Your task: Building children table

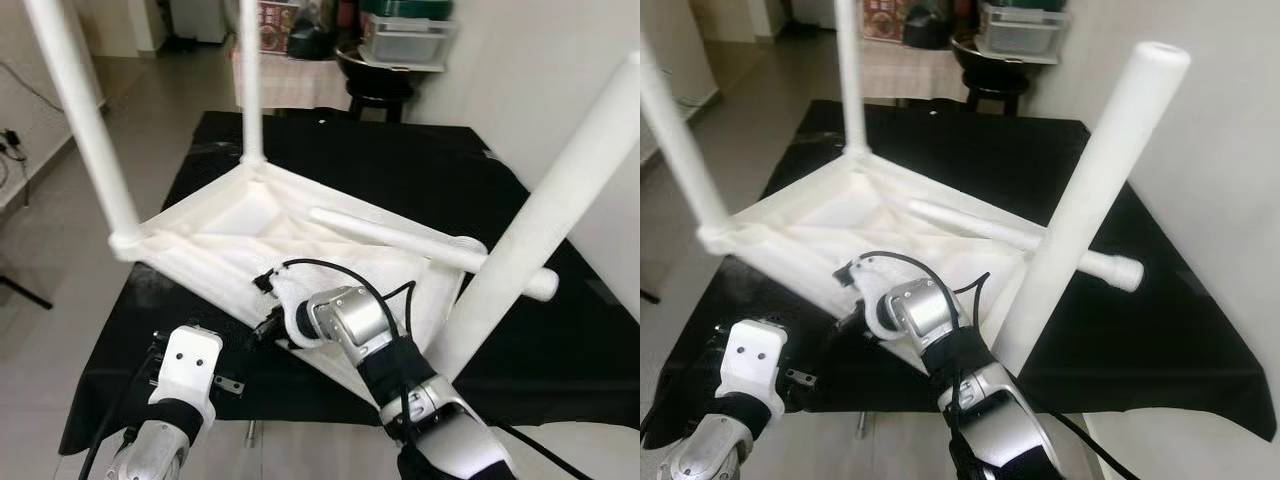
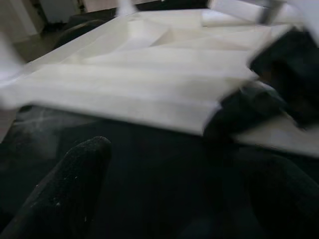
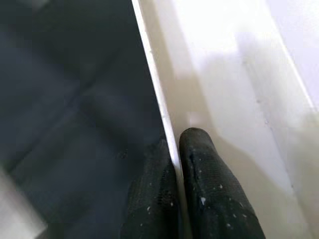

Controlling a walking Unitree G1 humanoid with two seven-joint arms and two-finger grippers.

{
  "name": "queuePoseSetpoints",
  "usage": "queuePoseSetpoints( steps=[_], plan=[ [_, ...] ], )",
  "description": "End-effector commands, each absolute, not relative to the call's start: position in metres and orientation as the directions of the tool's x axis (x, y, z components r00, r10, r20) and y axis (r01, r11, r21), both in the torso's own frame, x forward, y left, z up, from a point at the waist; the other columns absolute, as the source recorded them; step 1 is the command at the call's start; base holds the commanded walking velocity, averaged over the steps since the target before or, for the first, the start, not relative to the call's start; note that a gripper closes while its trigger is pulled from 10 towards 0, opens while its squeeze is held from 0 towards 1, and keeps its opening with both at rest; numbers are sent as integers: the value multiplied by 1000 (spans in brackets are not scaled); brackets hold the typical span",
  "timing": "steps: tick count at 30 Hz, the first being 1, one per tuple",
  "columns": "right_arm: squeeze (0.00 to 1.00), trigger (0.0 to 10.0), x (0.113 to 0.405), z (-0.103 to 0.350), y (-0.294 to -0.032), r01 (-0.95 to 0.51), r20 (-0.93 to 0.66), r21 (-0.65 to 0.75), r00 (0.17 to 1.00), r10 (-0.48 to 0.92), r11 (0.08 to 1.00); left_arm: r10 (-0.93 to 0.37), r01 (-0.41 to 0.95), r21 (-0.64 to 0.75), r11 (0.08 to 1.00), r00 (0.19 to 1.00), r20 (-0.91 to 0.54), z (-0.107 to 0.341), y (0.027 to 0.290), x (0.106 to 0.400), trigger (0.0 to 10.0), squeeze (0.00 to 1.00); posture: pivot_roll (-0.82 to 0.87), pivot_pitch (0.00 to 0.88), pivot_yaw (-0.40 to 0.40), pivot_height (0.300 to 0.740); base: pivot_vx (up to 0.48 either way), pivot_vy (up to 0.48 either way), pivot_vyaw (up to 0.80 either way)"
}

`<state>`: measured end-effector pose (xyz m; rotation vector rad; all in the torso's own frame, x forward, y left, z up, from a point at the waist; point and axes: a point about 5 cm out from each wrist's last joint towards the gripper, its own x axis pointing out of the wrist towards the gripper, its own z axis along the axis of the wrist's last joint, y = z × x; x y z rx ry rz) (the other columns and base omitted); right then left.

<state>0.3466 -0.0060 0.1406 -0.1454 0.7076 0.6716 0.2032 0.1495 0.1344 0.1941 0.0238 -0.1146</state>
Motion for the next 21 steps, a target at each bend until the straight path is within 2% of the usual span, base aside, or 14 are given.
queuePoseSetpoints(
  steps=[1,3,5,7,10,11,13,16,17,21],
  plan=[
    [0,0,363,167,-3,-512,-527,59,714,462,857,-111,118,198,973,993,-46,134,148,201,10000,0,-24,45,-124,740,0,0,0],
    [0,0,363,167,-3,-512,-527,59,714,462,857,-111,118,198,973,993,-46,134,148,201,10000,0,-24,45,-124,740,0,0,0],
    [0,0,373,178,-4,-409,-479,62,788,386,911,-114,121,200,972,992,-46,134,147,201,10000,0,-13,51,-128,740,0,0,0],
    [0,0,373,178,-4,-409,-479,62,788,386,911,-114,121,200,972,992,-46,134,147,201,10000,0,-13,51,-128,740,0,0,0],
    [0,0,376,186,-1,-319,-434,111,836,335,941,-118,125,202,971,992,-46,134,146,200,10000,0,-8,54,-130,740,0,0,0],
    [0,10000,373,192,13,-344,-377,149,847,375,927,-122,129,206,970,991,-47,134,146,200,10000,0,-7,54,-129,740,0,0,0],
    [0,10000,373,192,13,-344,-377,149,847,375,927,-122,129,206,970,991,-47,134,146,200,10000,0,-7,54,-129,740,0,0,0],
    [0,10000,370,196,27,-405,-326,164,838,437,899,-123,130,208,969,991,-47,134,145,200,10000,0,-7,54,-129,740,0,0,0],
    [1000,10000,366,205,38,-458,-257,212,826,502,863,-124,131,210,969,991,-48,135,145,200,10000,0,-5,56,-129,740,0,0,0],
    [1000,10000,360,231,56,-557,-75,323,791,608,765,-125,132,213,968,991,-48,135,145,200,10000,0,-9,57,-128,740,0,0,0]
  ],
)
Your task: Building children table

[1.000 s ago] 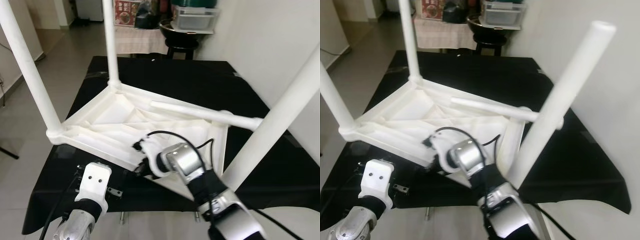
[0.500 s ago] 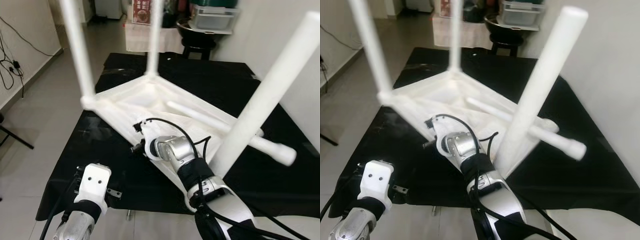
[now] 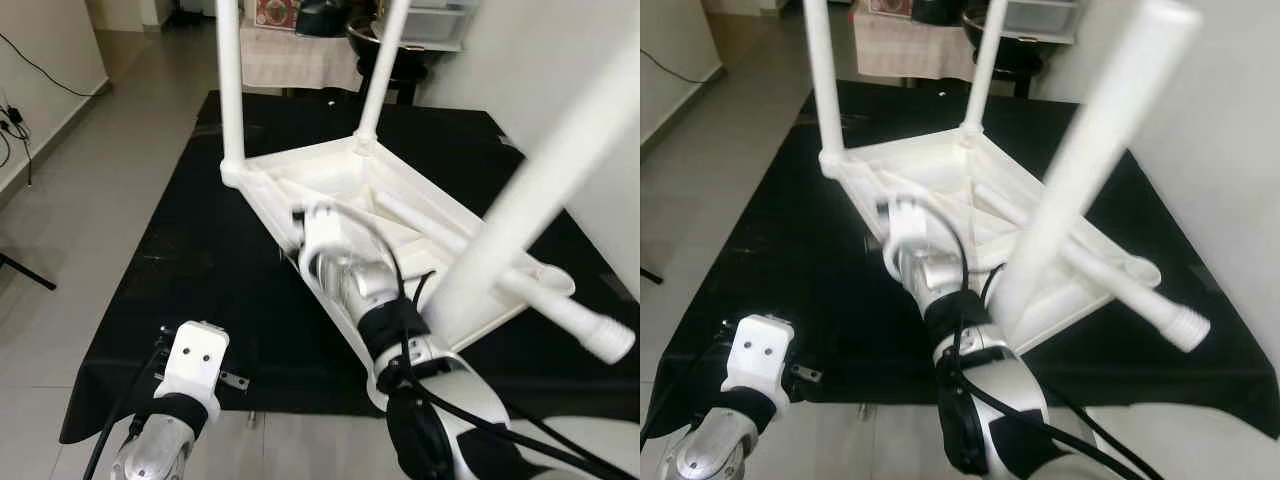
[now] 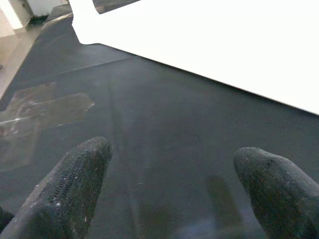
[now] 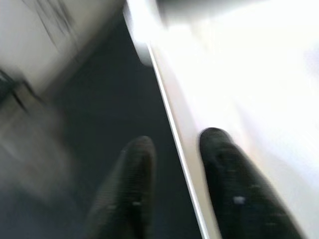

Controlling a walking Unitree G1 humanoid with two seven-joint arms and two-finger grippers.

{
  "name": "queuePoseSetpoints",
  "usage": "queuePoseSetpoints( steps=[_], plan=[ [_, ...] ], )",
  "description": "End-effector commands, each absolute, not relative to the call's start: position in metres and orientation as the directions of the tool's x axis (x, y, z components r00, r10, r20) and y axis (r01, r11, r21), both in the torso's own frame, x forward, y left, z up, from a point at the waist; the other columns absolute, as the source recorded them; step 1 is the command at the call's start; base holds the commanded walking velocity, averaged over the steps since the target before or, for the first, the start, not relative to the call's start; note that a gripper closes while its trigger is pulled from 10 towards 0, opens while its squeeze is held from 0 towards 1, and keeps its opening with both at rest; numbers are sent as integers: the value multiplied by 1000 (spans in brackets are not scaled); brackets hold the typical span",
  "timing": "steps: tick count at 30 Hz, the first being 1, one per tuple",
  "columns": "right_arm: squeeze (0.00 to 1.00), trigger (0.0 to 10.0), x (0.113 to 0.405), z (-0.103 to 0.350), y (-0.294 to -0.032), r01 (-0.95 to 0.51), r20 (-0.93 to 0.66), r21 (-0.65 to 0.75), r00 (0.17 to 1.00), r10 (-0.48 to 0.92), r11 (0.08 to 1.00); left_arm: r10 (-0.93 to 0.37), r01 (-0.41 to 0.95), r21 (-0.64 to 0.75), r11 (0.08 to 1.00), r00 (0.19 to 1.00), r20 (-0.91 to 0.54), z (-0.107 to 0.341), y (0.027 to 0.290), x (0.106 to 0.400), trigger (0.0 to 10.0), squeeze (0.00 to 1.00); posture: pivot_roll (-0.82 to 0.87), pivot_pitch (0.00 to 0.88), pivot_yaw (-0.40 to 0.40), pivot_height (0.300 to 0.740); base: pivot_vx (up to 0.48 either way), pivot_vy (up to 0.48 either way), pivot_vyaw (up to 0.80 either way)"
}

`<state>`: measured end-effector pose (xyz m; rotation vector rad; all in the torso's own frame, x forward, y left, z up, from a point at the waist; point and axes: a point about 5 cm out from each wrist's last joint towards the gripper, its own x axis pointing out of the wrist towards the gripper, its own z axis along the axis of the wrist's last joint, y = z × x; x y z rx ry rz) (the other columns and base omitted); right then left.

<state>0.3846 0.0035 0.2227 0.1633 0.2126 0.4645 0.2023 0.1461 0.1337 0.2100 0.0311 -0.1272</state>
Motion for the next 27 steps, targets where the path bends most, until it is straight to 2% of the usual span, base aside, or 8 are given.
queuePoseSetpoints(
  steps=[1,5,8,14,18,19,22,27],
  plan=[
    [1000,10000,360,231,56,-557,-75,323,791,608,765,-125,132,213,968,991,-48,135,145,200,10000,0,-9,57,-128,740,0,0,0],
    [1000,10000,349,250,60,-682,75,342,706,704,647,-125,132,216,967,991,-47,135,145,200,10000,0,-17,54,-125,740,0,0,0],
    [1000,10000,328,260,53,-840,213,285,525,824,461,-126,133,221,966,991,-46,135,145,201,10000,0,-17,54,-125,740,0,0,0],
    [898,10000,297,243,15,-968,245,123,242,939,217,-113,117,246,962,993,-32,137,149,203,10000,0,-51,51,-121,740,0,0,0],
    [898,10000,284,233,-2,-989,209,96,134,969,116,-99,102,255,961,995,-24,138,152,204,10000,0,-53,50,-121,740,0,0,0],
    [0,10000,269,218,-28,-998,150,57,18,988,10,-74,74,262,962,997,-13,139,156,207,10000,0,-64,45,-119,740,0,0,0],
    [0,10000,250,195,-76,-993,34,61,-103,994,-105,-35,33,270,962,999,2,141,164,211,10000,0,-72,40,-113,740,0,0,0],
    [0,10000,244,187,-119,-986,-30,140,-90,995,-86,-20,16,288,958,1000,10,142,168,214,10000,0,-82,30,-108,740,0,0,0]
  ],
)
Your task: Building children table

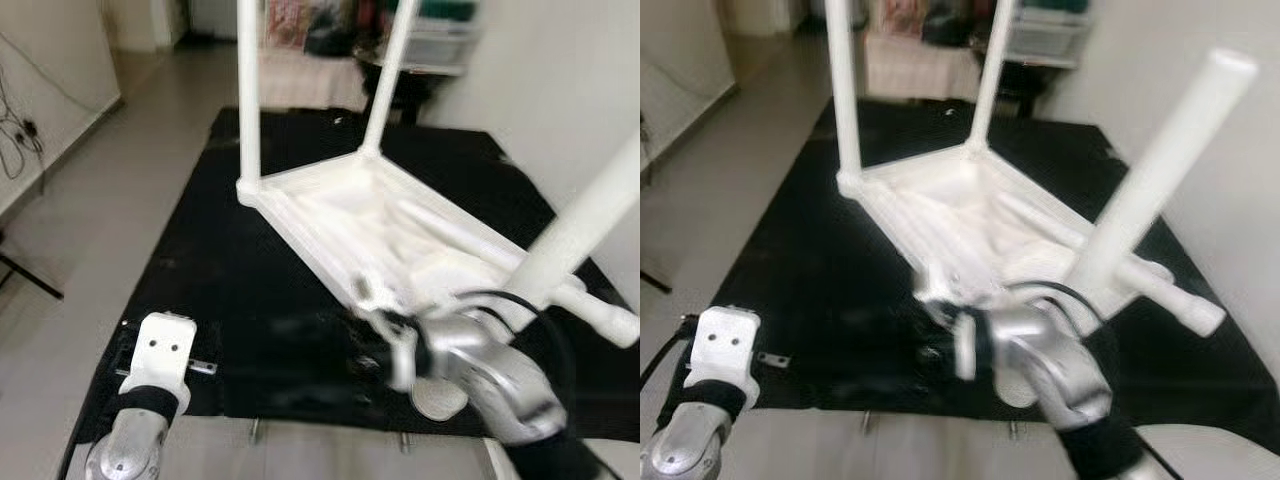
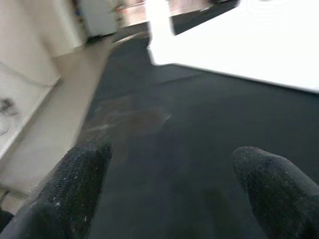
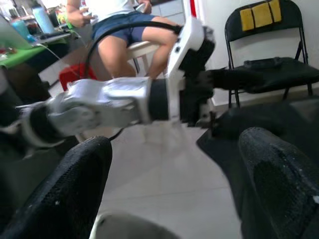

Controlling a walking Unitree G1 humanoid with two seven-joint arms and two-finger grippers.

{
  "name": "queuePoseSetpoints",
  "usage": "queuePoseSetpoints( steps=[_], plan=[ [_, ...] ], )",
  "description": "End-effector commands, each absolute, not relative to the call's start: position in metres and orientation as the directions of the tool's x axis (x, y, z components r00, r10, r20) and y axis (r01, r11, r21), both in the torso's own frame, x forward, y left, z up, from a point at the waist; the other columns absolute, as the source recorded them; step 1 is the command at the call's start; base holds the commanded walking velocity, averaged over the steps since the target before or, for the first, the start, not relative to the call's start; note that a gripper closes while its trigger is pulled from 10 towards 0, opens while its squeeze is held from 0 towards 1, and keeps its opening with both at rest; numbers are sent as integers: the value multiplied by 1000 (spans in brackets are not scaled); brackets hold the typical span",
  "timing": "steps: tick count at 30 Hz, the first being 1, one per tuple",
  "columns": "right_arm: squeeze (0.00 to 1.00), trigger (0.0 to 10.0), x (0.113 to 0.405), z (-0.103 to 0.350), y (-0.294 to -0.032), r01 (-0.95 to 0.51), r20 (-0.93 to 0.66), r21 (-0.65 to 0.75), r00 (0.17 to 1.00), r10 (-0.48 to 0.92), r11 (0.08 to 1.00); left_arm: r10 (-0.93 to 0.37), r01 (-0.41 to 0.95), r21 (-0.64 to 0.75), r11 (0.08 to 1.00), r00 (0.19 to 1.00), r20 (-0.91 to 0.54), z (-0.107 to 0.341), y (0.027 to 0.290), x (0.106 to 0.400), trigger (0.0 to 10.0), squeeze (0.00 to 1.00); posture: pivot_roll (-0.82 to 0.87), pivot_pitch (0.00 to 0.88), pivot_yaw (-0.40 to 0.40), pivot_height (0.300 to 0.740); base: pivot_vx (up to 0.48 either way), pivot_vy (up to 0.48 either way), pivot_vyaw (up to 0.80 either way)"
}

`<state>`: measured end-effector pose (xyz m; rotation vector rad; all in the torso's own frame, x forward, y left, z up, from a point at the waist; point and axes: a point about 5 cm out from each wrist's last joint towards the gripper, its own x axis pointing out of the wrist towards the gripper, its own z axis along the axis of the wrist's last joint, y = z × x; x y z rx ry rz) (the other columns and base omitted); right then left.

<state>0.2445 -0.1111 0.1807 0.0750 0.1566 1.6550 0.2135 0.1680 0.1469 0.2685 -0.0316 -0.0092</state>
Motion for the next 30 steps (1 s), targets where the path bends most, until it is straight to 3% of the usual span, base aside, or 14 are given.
queuePoseSetpoints(
  steps=[1,2,4,9,13,15,18,21,27,28,29,30],
  plan=[
    [0,10000,240,185,-131,-985,-50,159,-82,995,-73,-18,14,291,957,1000,11,142,170,214,10000,0,-83,28,-107,740,0,0,0],
    [0,10000,240,185,-131,-985,-50,159,-82,995,-73,-18,14,291,957,1000,11,142,170,214,10000,0,-83,28,-107,740,0,0,0],
    [0,10000,230,179,-158,-975,-110,218,-67,992,-42,-18,14,295,955,1000,11,141,171,215,10000,0,-90,24,-103,740,0,0,0],
    [0,10000,221,174,-170,-965,-163,260,-83,983,-38,-21,17,298,954,1000,11,141,171,216,10000,0,-92,23,-103,740,0,0,0],
    [0,10000,206,157,-198,-950,-358,311,-124,925,-7,-25,19,301,953,1000,15,142,172,217,10000,0,-91,24,-105,740,0,0,0],
    [0,10000,200,148,-231,-940,-524,333,-114,844,79,-30,24,298,954,999,15,142,172,216,10000,0,-96,27,-105,740,0,0,0],
    [0,10000,200,148,-231,-940,-524,333,-114,844,79,-30,24,298,954,999,15,142,172,216,10000,0,-96,27,-105,740,0,0,0],
    [0,10000,197,146,-256,-931,-637,332,-103,764,151,-34,28,295,955,999,15,142,172,216,10000,0,-103,31,-104,740,0,0,0],
    [0,10000,206,150,-283,-933,-764,238,-8,646,270,-38,32,293,956,999,14,142,172,217,10000,0,-109,33,-103,740,0,0,0],
    [0,10000,220,153,-289,-932,-786,148,92,612,330,-39,33,292,956,999,15,142,172,217,10000,0,-105,33,-104,740,0,0,0],
    [0,10000,220,153,-289,-932,-786,148,92,612,330,-39,33,292,956,999,15,142,172,217,10000,0,-105,33,-104,740,0,0,0],
    [0,10000,232,158,-292,-925,-789,76,172,590,372,-38,32,292,956,999,15,142,172,217,10000,0,-103,33,-103,740,0,0,0]
  ],
)
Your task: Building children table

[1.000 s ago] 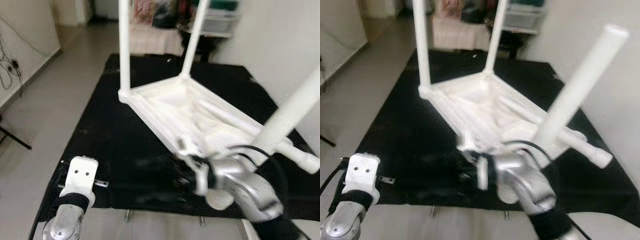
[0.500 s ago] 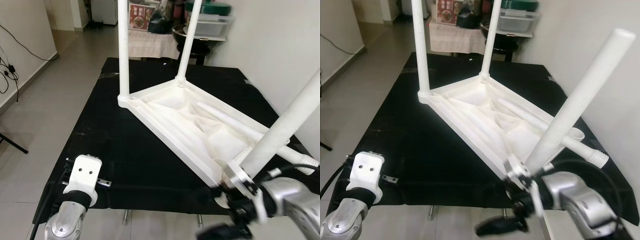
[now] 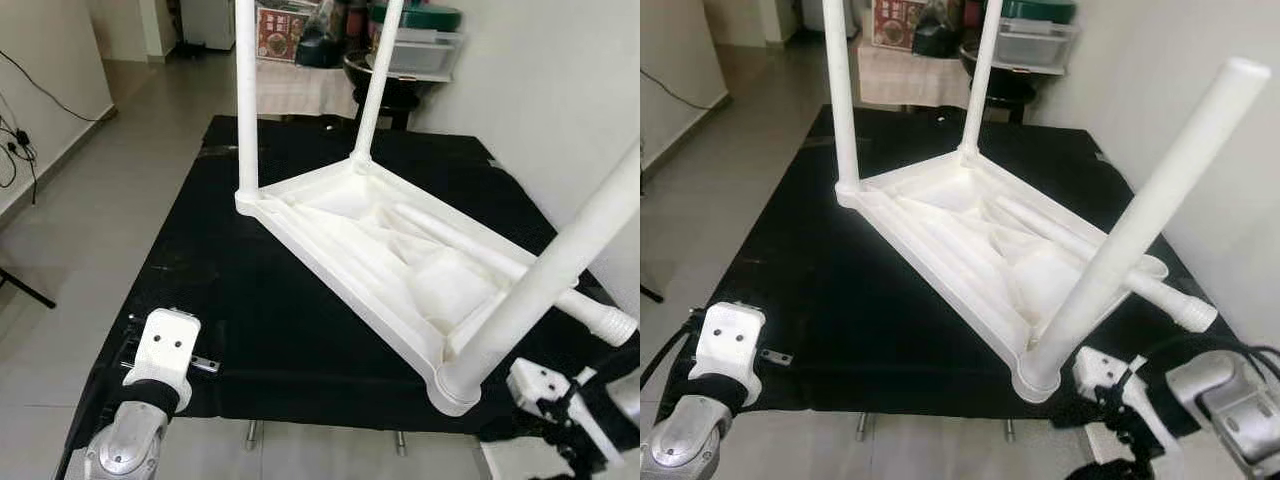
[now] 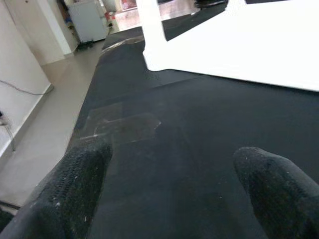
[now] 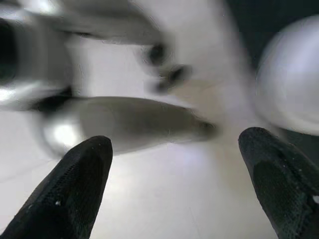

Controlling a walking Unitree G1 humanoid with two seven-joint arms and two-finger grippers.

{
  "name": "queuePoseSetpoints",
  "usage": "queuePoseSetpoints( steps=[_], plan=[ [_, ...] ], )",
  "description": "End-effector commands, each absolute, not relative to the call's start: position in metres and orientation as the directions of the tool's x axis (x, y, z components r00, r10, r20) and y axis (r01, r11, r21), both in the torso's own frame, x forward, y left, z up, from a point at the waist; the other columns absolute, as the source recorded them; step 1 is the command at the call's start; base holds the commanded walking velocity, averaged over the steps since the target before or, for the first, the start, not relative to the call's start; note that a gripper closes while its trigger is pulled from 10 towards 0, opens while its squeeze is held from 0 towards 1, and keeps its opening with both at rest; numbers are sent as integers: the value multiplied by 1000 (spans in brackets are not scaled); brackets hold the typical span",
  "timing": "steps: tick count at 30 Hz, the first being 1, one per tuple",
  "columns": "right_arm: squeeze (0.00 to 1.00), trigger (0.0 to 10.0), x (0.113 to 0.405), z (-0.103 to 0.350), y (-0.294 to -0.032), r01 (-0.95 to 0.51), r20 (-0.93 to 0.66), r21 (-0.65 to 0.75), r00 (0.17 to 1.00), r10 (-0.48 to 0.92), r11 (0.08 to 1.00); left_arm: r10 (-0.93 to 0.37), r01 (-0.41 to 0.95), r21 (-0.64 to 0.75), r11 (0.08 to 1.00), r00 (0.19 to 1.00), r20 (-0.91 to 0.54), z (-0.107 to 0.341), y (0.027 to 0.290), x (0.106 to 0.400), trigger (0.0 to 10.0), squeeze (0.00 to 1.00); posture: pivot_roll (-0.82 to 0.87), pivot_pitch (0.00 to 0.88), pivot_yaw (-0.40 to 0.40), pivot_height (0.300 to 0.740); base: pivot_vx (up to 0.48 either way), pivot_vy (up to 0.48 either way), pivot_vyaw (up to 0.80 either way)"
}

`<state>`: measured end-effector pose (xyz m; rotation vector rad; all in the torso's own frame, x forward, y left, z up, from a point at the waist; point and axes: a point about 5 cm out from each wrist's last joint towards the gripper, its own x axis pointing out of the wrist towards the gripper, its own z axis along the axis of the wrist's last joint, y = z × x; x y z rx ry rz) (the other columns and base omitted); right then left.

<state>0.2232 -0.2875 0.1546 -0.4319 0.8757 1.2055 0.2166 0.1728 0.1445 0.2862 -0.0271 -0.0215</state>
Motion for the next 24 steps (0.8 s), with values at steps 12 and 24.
queuePoseSetpoints(
  steps=[12,24],
  plan=[
    [0,10000,279,195,-242,-935,-456,-134,353,817,329,-36,30,293,955,999,16,142,172,216,10000,0,-89,35,-103,740,0,0,0],
    [0,10000,325,212,-103,-893,-72,-259,397,915,367,-32,25,292,956,999,19,143,170,215,10000,0,-66,39,-114,740,0,0,0]
  ],
)
